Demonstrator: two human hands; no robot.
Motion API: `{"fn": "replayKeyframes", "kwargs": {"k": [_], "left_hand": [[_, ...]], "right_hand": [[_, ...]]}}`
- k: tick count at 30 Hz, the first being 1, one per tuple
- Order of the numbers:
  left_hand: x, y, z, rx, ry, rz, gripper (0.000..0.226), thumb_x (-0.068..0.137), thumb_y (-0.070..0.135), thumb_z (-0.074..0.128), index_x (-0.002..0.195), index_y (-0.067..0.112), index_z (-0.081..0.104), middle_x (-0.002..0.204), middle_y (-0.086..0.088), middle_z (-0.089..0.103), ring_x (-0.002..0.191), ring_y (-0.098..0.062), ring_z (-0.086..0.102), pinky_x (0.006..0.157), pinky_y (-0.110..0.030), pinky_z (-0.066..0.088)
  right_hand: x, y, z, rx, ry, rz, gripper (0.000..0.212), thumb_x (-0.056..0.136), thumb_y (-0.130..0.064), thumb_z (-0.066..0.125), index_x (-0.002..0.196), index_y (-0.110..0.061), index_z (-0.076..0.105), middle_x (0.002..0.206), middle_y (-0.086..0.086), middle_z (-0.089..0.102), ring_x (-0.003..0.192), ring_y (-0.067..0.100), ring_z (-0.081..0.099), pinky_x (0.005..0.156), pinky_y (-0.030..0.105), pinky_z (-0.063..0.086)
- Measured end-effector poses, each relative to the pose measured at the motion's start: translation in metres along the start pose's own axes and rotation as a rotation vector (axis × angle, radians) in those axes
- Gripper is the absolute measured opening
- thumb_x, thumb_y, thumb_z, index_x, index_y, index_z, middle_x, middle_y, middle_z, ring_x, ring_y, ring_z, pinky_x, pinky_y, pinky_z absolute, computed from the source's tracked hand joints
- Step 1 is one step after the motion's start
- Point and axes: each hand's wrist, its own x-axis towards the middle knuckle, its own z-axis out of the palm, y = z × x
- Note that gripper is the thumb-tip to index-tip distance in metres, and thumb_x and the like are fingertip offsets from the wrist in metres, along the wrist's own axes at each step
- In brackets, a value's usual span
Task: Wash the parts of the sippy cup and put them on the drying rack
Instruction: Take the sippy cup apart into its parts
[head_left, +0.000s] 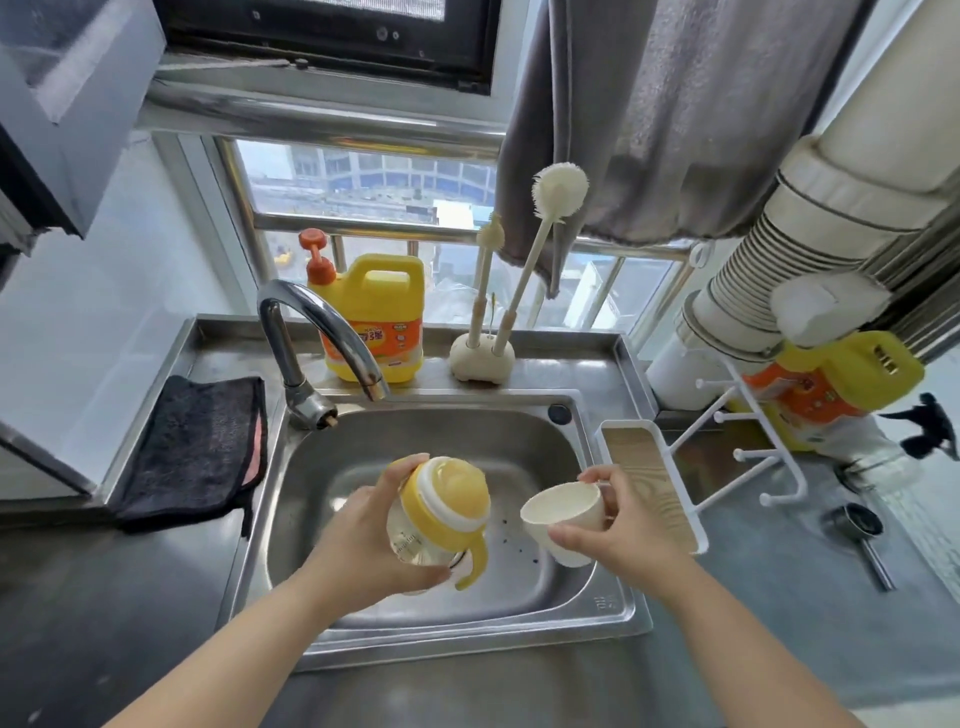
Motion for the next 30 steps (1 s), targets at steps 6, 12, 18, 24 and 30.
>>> {"fn": "replayKeyframes", "kwargs": {"k": [6,12,18,24,30], "left_hand": [[0.011,0.01,0.035,-0.129,-0.077,-0.043,0.099,0.052,0.034,0.09,0.123,0.06,0.027,0.113,0.032,0.052,0.105,0.011,0.051,0.084,-0.017,0.039],[0.018,0.024,0.071,-0.312,-0.151,-0.047,0.093,0.044,0.036,0.083,0.118,0.066,0.033,0.112,0.033,0.055,0.11,0.004,0.054,0.094,-0.017,0.04],[0.021,0.034,0.09,-0.314,-0.157,-0.063,0.098,0.044,0.035,0.086,0.123,0.058,0.034,0.115,0.028,0.054,0.113,-0.002,0.052,0.1,-0.029,0.042],[0.025,0.046,0.099,-0.27,-0.155,-0.061,0.099,0.047,0.026,0.092,0.122,0.054,0.033,0.111,0.034,0.051,0.105,0.007,0.051,0.083,-0.009,0.041],[0.034,0.063,0.115,-0.287,-0.157,-0.052,0.097,0.043,0.032,0.086,0.12,0.048,0.029,0.107,0.04,0.049,0.102,0.015,0.048,0.077,0.003,0.036]], "right_hand": [[-0.006,0.034,-0.028,-0.181,0.18,0.077,0.089,0.062,-0.031,0.086,0.135,-0.034,0.034,0.124,-0.008,0.04,0.11,0.014,0.049,0.09,0.026,0.041],[-0.011,0.064,-0.057,-0.335,0.312,0.208,0.086,0.066,-0.038,0.083,0.138,-0.02,0.039,0.137,0.001,0.033,0.105,0.011,0.043,0.088,0.02,0.032],[-0.001,0.091,-0.084,-0.497,0.266,0.236,0.076,0.065,-0.04,0.079,0.13,-0.018,0.045,0.133,0.004,0.041,0.115,0.021,0.05,0.084,0.023,0.036],[-0.007,0.097,-0.085,-0.579,0.113,0.199,0.091,0.066,-0.046,0.076,0.14,-0.021,0.031,0.135,-0.002,0.033,0.115,0.017,0.049,0.091,0.026,0.042],[-0.012,0.111,-0.086,-0.646,-0.012,0.234,0.09,0.067,-0.038,0.078,0.14,-0.017,0.03,0.135,0.0,0.034,0.114,0.019,0.051,0.092,0.027,0.045]]}}
